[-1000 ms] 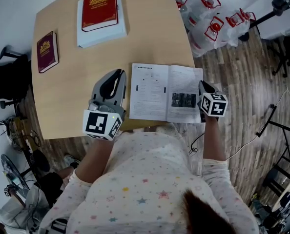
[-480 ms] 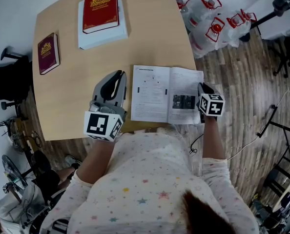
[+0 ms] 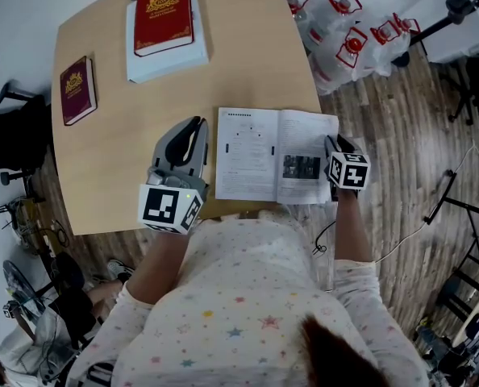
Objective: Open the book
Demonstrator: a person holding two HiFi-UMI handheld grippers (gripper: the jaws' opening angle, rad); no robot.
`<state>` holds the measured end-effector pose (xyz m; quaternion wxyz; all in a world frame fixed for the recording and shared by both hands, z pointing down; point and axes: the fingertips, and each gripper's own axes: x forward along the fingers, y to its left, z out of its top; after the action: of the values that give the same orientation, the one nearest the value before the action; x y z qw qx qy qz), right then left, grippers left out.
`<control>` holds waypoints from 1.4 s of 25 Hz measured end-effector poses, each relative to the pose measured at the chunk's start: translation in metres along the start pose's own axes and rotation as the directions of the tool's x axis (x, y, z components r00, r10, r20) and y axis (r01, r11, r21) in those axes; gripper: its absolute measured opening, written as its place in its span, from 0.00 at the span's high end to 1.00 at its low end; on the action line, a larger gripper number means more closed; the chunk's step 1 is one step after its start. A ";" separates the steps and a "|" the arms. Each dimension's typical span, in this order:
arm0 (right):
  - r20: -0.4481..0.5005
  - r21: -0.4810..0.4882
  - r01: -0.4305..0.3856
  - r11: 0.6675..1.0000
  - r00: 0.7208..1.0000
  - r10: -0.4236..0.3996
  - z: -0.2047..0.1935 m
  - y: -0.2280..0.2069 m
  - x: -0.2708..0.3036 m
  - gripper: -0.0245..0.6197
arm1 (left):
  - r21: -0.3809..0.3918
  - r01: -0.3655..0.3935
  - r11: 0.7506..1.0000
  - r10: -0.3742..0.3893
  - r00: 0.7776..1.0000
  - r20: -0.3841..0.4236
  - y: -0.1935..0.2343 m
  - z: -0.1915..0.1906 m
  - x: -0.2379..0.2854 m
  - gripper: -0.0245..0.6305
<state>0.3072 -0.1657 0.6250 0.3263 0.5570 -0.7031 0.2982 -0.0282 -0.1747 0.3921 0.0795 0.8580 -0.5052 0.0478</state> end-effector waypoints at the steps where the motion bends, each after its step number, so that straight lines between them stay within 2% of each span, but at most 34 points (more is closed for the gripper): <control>1: 0.002 -0.001 0.007 1.000 1.000 -0.007 0.000 -0.001 -0.001 0.76 | -0.001 0.001 1.000 -0.001 1.000 0.001 0.000 0.000 -0.001 0.91; 7: 0.024 0.000 0.033 0.999 0.999 -0.033 0.007 -0.005 -0.008 0.75 | -0.003 0.004 1.000 -0.004 1.000 0.010 -0.001 0.002 -0.005 0.91; 18: 0.088 0.028 0.029 0.999 0.996 -0.032 0.014 0.005 -0.030 0.83 | 0.001 0.014 1.000 -0.014 0.999 0.035 -0.002 0.010 -0.015 0.91; 22: 0.109 0.032 0.033 0.999 0.993 -0.036 0.015 0.008 -0.039 0.89 | -0.007 0.021 1.000 -0.021 0.999 0.048 -0.003 0.014 -0.018 0.91; 26: 0.145 0.045 0.036 0.998 0.989 -0.043 0.022 0.013 -0.053 0.95 | -0.002 0.037 0.999 -0.037 0.998 0.059 -0.006 0.019 -0.022 0.91; 35: 0.292 0.027 0.023 0.999 0.956 -0.030 0.068 0.034 -0.093 0.96 | 0.015 0.062 0.998 -0.063 0.995 0.082 -0.011 0.031 -0.024 0.91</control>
<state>0.2812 -0.1571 0.5080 0.2159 0.6081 -0.7327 0.2164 -0.0298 -0.1544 0.3568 0.0548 0.8750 -0.4808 0.0131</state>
